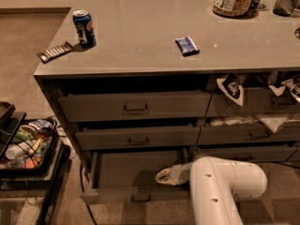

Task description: Open bottom drawer

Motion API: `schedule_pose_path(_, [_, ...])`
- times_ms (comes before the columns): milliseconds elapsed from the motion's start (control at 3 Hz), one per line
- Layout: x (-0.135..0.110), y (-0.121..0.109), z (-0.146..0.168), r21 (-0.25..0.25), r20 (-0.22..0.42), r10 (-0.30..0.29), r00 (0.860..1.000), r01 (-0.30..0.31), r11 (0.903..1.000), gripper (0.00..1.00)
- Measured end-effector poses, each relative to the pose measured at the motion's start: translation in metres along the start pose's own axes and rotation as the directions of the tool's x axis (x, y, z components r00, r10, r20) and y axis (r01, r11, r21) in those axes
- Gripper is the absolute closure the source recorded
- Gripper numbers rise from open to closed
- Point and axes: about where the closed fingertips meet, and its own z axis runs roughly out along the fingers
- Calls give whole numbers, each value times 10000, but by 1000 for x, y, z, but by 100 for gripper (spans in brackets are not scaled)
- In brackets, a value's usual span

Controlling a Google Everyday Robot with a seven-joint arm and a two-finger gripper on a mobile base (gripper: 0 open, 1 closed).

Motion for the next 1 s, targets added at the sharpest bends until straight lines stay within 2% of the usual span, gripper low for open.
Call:
schedule_pose_path(333, [-3, 0, -3, 33, 435, -20, 9991, 19, 10000, 100])
schedule_pose_path(667, [-3, 0, -3, 33, 436, -20, 9990, 19, 10000, 100])
schedule_pose_path(1000, [4, 5, -2, 189, 100, 75, 9999, -77, 9998, 100])
